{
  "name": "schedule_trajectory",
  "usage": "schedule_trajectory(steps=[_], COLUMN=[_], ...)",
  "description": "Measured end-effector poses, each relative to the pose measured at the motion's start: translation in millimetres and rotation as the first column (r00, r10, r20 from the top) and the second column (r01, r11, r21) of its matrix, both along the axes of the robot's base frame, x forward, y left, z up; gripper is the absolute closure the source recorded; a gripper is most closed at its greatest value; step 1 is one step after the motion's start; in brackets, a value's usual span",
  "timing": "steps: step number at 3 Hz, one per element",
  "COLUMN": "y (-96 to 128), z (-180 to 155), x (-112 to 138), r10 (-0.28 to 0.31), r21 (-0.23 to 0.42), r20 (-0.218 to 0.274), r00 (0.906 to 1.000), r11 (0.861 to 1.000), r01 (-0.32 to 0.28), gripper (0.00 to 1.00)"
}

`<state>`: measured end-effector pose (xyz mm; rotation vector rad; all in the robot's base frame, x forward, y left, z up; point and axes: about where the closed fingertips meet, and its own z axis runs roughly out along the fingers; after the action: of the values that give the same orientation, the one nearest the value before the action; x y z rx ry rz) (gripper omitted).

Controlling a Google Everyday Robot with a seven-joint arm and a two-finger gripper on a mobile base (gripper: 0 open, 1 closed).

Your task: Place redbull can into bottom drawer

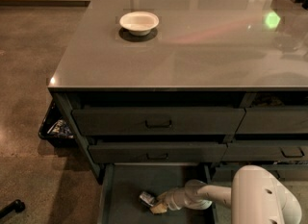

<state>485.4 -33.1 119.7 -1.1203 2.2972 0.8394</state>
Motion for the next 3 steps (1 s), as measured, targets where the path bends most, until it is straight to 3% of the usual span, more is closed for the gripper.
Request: schedule_trajectory(steps=[3], y=[0.1], z=[0.0], x=[0.0], r10=[0.000], r21=[0.000], r20=[0.000], r00=[1.0000], r11=[1.000], r01=[0.000], gripper=[0.13])
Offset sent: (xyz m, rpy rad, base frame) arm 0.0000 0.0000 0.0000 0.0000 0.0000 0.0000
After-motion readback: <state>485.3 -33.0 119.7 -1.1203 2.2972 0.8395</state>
